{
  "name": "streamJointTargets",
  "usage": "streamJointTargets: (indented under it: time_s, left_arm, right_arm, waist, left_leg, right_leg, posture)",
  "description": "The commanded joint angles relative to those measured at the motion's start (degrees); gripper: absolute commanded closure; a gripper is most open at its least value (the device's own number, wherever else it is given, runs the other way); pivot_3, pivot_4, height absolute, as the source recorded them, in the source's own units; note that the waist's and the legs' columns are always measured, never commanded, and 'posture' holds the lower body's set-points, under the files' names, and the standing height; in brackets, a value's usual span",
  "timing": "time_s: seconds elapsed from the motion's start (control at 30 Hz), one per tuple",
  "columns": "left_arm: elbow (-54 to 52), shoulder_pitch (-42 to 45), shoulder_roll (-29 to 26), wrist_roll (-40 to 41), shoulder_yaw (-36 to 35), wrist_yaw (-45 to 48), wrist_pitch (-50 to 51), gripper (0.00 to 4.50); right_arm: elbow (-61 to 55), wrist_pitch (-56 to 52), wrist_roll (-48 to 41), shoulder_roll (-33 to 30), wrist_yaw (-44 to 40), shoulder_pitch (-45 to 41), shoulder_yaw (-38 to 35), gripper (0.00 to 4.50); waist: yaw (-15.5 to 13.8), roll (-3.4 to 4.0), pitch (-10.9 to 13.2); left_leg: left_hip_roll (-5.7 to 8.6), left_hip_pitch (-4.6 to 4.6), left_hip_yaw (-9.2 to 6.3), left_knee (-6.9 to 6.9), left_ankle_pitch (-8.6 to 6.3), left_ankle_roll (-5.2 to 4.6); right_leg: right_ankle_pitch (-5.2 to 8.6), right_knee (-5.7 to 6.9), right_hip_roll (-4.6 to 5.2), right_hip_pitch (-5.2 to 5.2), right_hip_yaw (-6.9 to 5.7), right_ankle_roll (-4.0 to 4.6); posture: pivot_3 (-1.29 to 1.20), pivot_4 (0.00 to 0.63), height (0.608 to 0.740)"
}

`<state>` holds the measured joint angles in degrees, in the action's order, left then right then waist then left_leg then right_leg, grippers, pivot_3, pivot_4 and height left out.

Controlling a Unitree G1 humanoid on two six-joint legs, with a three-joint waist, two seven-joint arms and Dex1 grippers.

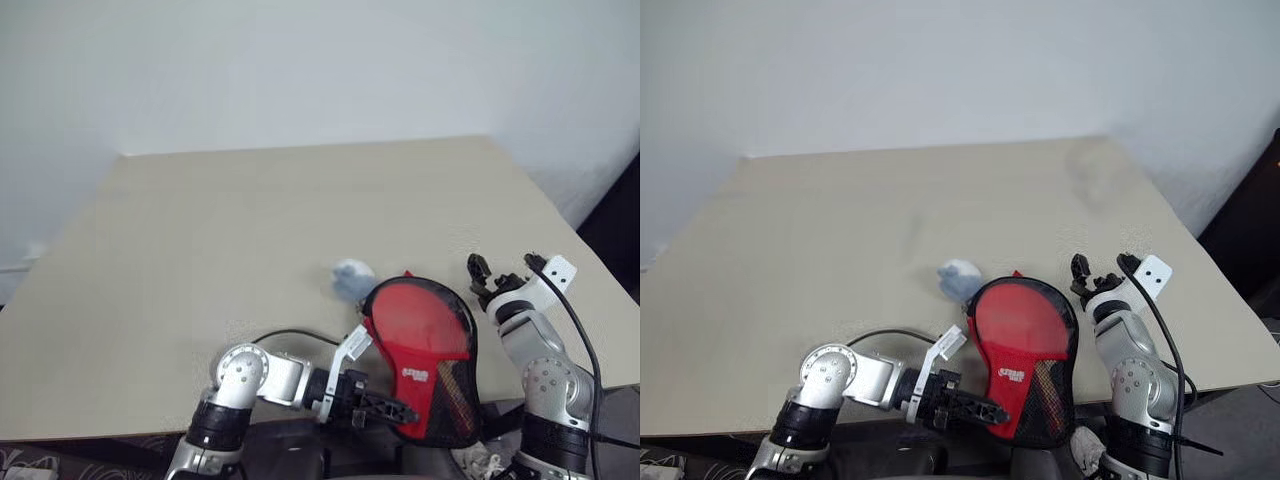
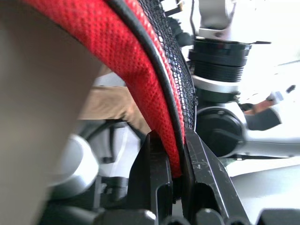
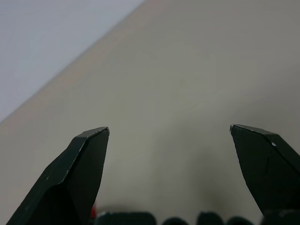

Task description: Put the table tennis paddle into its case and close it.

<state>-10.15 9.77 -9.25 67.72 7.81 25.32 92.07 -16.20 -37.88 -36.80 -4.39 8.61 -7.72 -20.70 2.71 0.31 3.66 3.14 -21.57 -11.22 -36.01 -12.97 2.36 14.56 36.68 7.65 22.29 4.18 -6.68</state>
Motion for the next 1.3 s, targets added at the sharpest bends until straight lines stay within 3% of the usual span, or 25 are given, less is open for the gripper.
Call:
streamJointTargets:
  time_s: [0.03,0.27,0.4,0.53,0.67,0.8,0.93,1.07,1.2,1.3]
  left_arm:
    - [-3.37,-1.79,0.62,8.67,0.36,-6.35,0.43,4.48]
    - [1.15,-3.49,0.81,20.67,-2.03,-16.54,-1.06,4.48]
    - [2.35,-2.80,-1.40,24.50,-0.30,-20.21,-2.69,3.47]
    - [2.80,-1.60,-3.50,25.25,1.57,-21.12,-3.93,2.07]
    - [4.11,0.27,-4.83,22.61,2.40,-20.63,-4.66,2.07]
    - [4.26,2.01,-6.17,19.41,2.51,-18.97,-5.56,1.22]
    - [4.74,5.86,-9.87,14.15,2.45,-13.90,-5.14,1.22]
    - [0.98,8.38,-16.98,9.81,1.20,-3.38,-7.29,1.22]
    - [-2.74,11.39,-22.64,3.09,-0.73,7.44,-15.88,1.22]
    - [-6.01,12.38,-23.76,-2.94,0.13,12.98,-23.54,1.22]
  right_arm:
    - [-4.25,-1.51,-1.00,-0.86,0.28,0.14,0.01,0.00]
    - [-3.61,-3.23,-1.24,-2.40,-0.16,-1.45,-0.97,0.00]
    - [-2.99,-3.53,-0.79,-2.43,-0.75,-2.09,-0.35,0.00]
    - [-2.44,-3.52,-0.53,-2.24,-0.80,-2.56,-0.15,0.00]
    - [-2.17,-3.65,-0.48,-2.30,-0.90,-2.65,0.11,0.00]
    - [-2.01,-3.61,-0.48,-2.40,-1.07,-2.57,0.07,0.00]
    - [-1.74,-3.38,-0.33,-2.44,-1.03,-3.09,0.03,0.00]
    - [-1.18,-2.61,-0.12,-2.47,-1.27,-3.50,-0.29,0.00]
    - [-0.68,-1.22,0.16,-2.54,-2.61,-4.14,-0.10,0.00]
    - [0.05,-0.33,-0.38,-2.79,-4.47,-4.84,-0.10,0.00]
  waist:
    - [-0.03,0.00,0.00]
    - [-0.04,0.03,-0.01]
    - [-0.03,0.04,-0.01]
    - [-0.06,0.04,-0.01]
    - [-0.04,0.04,-0.01]
    - [-0.02,0.05,-0.01]
    - [-0.02,0.05,-0.01]
    - [0.08,0.12,0.00]
    - [0.05,0.15,0.03]
    - [-0.01,0.15,0.03]
  left_leg:
    - [0.00,0.00,0.00,0.00,0.00,0.00]
    - [0.00,0.01,0.01,-0.02,0.00,0.00]
    - [0.00,0.00,0.03,-0.02,0.00,0.00]
    - [0.00,-0.01,0.05,-0.02,0.00,0.01]
    - [0.00,-0.01,0.06,-0.02,0.00,0.01]
    - [0.00,-0.01,0.06,0.00,0.00,0.01]
    - [0.00,-0.01,0.08,0.00,0.00,0.01]
    - [-0.01,-0.02,0.11,0.05,0.00,0.02]
    - [-0.01,-0.03,0.16,0.09,0.00,0.02]
    - [-0.02,-0.03,0.17,0.08,0.00,0.02]
  right_leg:
    - [0.00,0.00,0.00,0.00,0.00,0.00]
    - [0.00,0.00,0.00,0.00,-0.02,0.01]
    - [0.00,0.00,0.01,0.00,-0.01,0.01]
    - [0.01,-0.01,0.01,0.00,-0.01,0.03]
    - [0.01,-0.02,0.01,0.00,-0.01,0.03]
    - [0.01,-0.02,0.01,0.02,-0.01,0.03]
    - [0.01,-0.01,0.00,0.03,-0.01,0.04]
    - [0.01,-0.02,-0.01,0.10,-0.01,0.04]
    - [0.01,-0.05,0.01,0.11,0.04,0.04]
    - [0.04,-0.06,0.01,0.09,0.03,0.09]
  posture:
    - [0.00,0.000,0.740]
    - [0.00,0.000,0.740]
    - [0.00,0.000,0.740]
    - [0.00,0.000,0.740]
    - [0.00,0.000,0.740]
    - [0.00,0.000,0.740]
    - [0.00,0.000,0.740]
    - [0.00,0.000,0.740]
    - [0.00,0.000,0.740]
    - [0.00,0.000,0.740]
